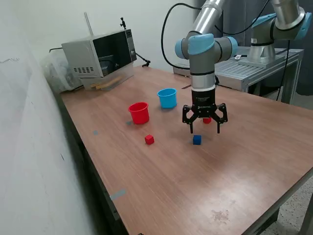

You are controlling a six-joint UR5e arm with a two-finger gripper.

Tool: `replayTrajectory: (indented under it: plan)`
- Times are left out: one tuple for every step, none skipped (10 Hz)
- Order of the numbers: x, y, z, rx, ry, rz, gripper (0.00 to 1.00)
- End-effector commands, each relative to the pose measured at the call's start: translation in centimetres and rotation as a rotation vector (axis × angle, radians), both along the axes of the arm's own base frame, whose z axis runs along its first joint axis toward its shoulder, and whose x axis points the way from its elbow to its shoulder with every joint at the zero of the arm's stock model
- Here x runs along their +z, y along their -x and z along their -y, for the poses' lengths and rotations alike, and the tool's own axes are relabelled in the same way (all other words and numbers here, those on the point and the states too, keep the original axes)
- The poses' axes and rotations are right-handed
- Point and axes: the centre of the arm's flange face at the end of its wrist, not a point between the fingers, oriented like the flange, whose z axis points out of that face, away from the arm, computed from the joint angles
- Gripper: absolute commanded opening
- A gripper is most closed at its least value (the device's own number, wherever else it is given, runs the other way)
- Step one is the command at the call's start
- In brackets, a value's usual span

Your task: Place red objects in the red bin, and blue objects in the blue bin.

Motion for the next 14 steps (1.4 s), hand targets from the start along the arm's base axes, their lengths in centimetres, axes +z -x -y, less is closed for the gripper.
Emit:
replayTrajectory:
  plan:
    - [-0.7, 0.64, -0.54, 0.003, -0.002, 0.0, 1.0]
    - [-0.37, 0.98, -0.51, 0.002, -0.002, -0.009, 1.0]
    - [-0.22, 1.1, -0.51, 0.004, -0.003, -0.014, 1.0]
    - [-0.21, 1.2, -0.5, 0.004, -0.003, -0.016, 1.0]
    - [-0.14, 1.25, -0.49, 0.004, -0.002, -0.017, 1.0]
    - [-0.17, 1.3, -0.48, 0.004, -0.002, -0.019, 1.0]
    - [-0.24, 1.25, -0.49, 0.002, -0.002, -0.017, 1.0]
    - [-0.24, 1.25, -0.49, 0.002, -0.002, -0.017, 1.0]
    - [-0.22, 1.27, -0.49, 0.002, -0.002, -0.019, 1.0]
    - [-0.2, 1.28, -0.47, 0.002, 0.0, -0.02, 1.0]
    - [-0.14, 1.33, -0.47, 0.002, 0.0, -0.022, 1.0]
    - [0.06, 1.47, -0.43, 0.003, 0.002, -0.026, 1.0]
    - [0.14, 1.54, -0.42, 0.003, 0.002, -0.029, 1.0]
    - [0.08, 1.48, -0.4, 0.003, 0.005, -0.027, 1.0]
